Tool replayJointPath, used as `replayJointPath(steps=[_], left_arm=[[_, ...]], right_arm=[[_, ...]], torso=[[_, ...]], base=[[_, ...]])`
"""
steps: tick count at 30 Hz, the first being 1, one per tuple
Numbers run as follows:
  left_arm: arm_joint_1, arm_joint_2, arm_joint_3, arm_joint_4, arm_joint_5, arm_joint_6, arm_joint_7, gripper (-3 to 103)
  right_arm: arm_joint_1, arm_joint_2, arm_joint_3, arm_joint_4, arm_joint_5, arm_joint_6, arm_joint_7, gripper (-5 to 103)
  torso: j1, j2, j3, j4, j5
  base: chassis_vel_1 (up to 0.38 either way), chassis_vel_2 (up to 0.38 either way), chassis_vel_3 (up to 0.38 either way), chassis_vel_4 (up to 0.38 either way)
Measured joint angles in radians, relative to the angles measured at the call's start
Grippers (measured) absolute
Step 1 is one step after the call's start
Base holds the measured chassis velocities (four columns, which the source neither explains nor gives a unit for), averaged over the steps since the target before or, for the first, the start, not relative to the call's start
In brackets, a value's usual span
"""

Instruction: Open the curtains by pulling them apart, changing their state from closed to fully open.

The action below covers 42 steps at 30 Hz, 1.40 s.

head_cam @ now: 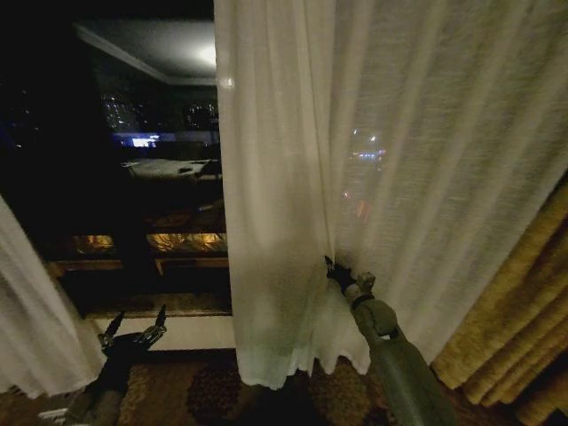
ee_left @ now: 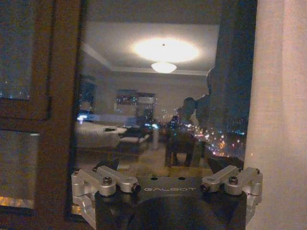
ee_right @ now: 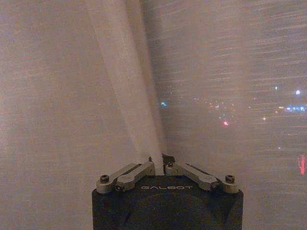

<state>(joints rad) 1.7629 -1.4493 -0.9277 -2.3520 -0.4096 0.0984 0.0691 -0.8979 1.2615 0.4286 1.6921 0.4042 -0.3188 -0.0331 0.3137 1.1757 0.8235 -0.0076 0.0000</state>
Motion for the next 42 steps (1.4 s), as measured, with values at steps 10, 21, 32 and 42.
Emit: replayJointPath(steps=[10, 21, 32, 42], left_arm=[[-0.005, -0.001, 0.003, 0.008, 0.001, -0.003, 0.001, 100], [-0.014, 0.003, 0.007, 0.012, 0.001, -0.002, 0.001, 100], [-0.012, -0.008, 0.012, 0.015, 0.006, -0.003, 0.001, 100], [-0.009, -0.009, 0.012, 0.014, 0.008, -0.006, 0.002, 100]], right_arm=[[0.004, 0.0, -0.002, -0.006, 0.0, 0.0, -0.001, 0], [0.004, 0.002, 0.005, -0.007, 0.0, 0.001, -0.001, 0], [0.001, -0.003, 0.003, -0.011, -0.003, 0.017, -0.003, 0], [0.0, -0.003, 0.002, -0.018, -0.01, 0.039, 0.0, 0]], torso=[[0.0, 0.0, 0.0, 0.0001, -0.0001], [0.0, 0.0, 0.0, 0.0, 0.0001], [0.0, 0.0, 0.0, 0.0, 0.0005], [0.0, 0.0, 0.0, -0.0003, 0.0006]], base=[[-0.359, -0.344, 0.363, 0.347], [-0.344, -0.359, 0.338, 0.35], [-0.361, -0.347, 0.347, 0.357], [-0.304, -0.309, 0.315, 0.313]])
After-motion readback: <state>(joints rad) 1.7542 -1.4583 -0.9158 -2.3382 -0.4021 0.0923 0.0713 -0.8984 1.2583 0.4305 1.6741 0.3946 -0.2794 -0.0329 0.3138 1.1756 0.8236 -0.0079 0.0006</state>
